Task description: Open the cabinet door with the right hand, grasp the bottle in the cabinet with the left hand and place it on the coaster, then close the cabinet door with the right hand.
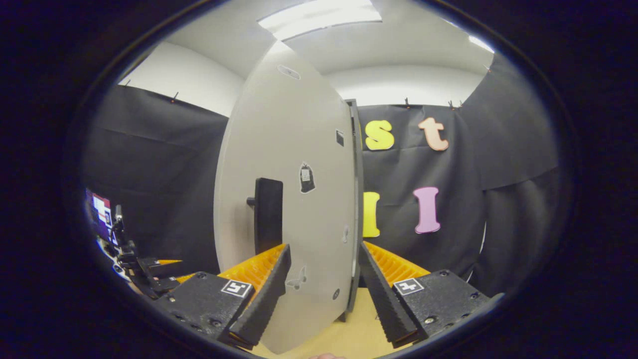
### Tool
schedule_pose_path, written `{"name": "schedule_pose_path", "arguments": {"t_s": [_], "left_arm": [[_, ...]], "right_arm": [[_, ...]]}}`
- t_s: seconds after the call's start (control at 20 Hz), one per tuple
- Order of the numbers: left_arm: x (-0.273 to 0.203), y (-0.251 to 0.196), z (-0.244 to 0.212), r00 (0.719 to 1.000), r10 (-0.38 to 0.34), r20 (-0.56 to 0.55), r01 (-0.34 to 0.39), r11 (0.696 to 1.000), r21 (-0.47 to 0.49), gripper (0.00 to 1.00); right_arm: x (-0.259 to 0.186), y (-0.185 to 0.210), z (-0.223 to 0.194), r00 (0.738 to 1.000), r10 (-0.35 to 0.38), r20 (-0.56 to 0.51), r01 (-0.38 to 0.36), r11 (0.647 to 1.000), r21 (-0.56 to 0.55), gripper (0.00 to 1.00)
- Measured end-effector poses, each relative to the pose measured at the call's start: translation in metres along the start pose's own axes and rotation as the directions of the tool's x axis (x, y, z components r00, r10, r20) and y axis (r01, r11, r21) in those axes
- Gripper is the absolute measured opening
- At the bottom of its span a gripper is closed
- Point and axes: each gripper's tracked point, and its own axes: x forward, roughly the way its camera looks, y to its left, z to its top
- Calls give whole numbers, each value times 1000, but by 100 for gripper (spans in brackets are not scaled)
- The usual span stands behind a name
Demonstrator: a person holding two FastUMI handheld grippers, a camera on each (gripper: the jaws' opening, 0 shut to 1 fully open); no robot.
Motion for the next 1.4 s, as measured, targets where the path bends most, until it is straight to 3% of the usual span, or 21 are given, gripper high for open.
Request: {"name": "schedule_pose_path", "arguments": {"t_s": [0.1,0.25,0.3,0.35,0.75,0.85,1.1,1.2,1.4], "left_arm": [[-2,5,1,1000,-3,6,3,1000,-4,93],[-4,17,-5,1000,-5,-1,5,1000,4,93],[-4,21,-5,1000,-2,-1,2,1000,10,93],[-5,24,-5,1000,-1,-1,1,1000,14,93],[-1,50,-10,1000,5,6,-5,1000,6,93],[-1,56,-14,1000,6,1,-6,1000,-7,93],[-1,78,-27,998,50,-26,-50,998,-23,93],[-1,82,-30,998,57,-30,-58,998,-29,93],[-3,86,-27,998,65,-24,-66,997,-33,93]], "right_arm": [[16,7,0,1000,-5,13,5,1000,-3,89],[39,33,-5,999,49,8,-49,998,26,89],[45,41,-5,998,61,12,-61,998,28,84],[52,51,-4,997,72,14,-73,997,20,89],[145,119,-16,991,130,21,-131,991,16,90],[170,136,-26,993,116,9,-116,993,36,90],[225,148,-27,998,62,19,-61,997,-45,87],[231,149,-30,998,54,12,-54,998,-30,94],[230,144,-33,998,59,7,-59,998,-14,90]]}}
